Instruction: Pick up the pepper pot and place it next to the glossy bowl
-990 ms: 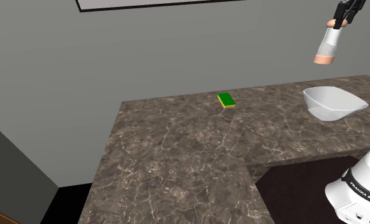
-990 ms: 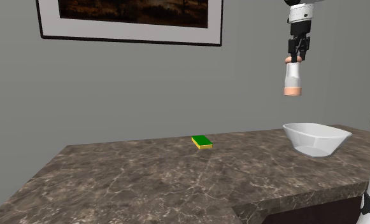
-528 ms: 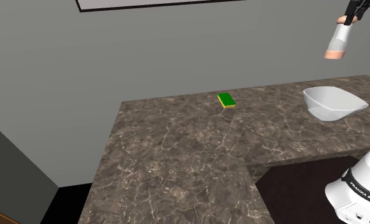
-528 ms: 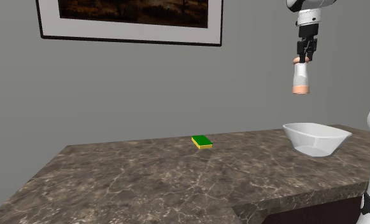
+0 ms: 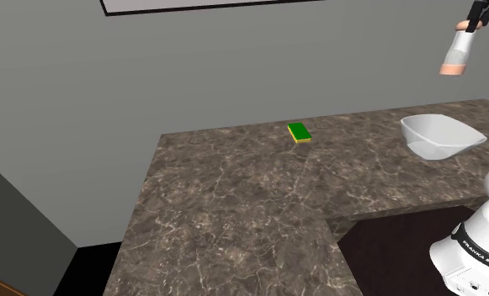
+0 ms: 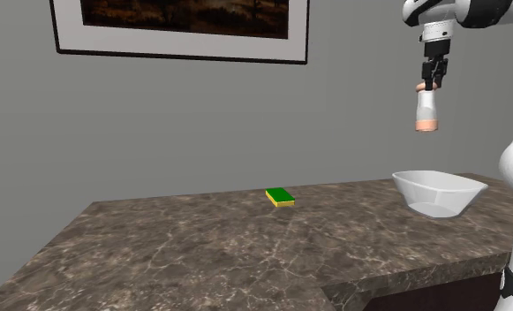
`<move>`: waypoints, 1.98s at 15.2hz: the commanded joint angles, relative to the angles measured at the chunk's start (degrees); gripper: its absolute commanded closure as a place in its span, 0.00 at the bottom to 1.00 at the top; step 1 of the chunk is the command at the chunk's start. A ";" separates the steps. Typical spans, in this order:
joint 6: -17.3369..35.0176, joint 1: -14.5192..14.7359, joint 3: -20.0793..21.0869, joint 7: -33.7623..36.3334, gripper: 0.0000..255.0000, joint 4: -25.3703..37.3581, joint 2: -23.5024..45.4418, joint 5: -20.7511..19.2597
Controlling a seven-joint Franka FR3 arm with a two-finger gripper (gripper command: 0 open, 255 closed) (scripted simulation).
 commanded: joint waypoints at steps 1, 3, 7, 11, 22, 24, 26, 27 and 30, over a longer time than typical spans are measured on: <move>1.63 -0.10 -0.05 -0.29 1.00 -1.60 -0.05 0.04; 3.43 0.33 0.01 0.02 1.00 -3.98 -0.73 -0.42; 6.90 0.97 0.12 0.56 1.00 -8.35 -1.79 -1.16; 10.22 1.42 0.22 0.99 1.00 -12.28 -2.52 -1.67; 18.83 1.97 0.45 1.65 1.00 -21.35 -3.04 -2.09; 20.33 2.00 0.48 1.68 1.00 -22.76 -2.92 -2.02; 21.83 2.00 0.52 1.68 1.00 -24.11 -2.74 -1.92; 22.57 1.99 0.55 1.68 1.00 -24.76 -2.63 -1.84; 24.77 1.95 0.63 1.61 1.00 -26.63 -2.22 -1.57</move>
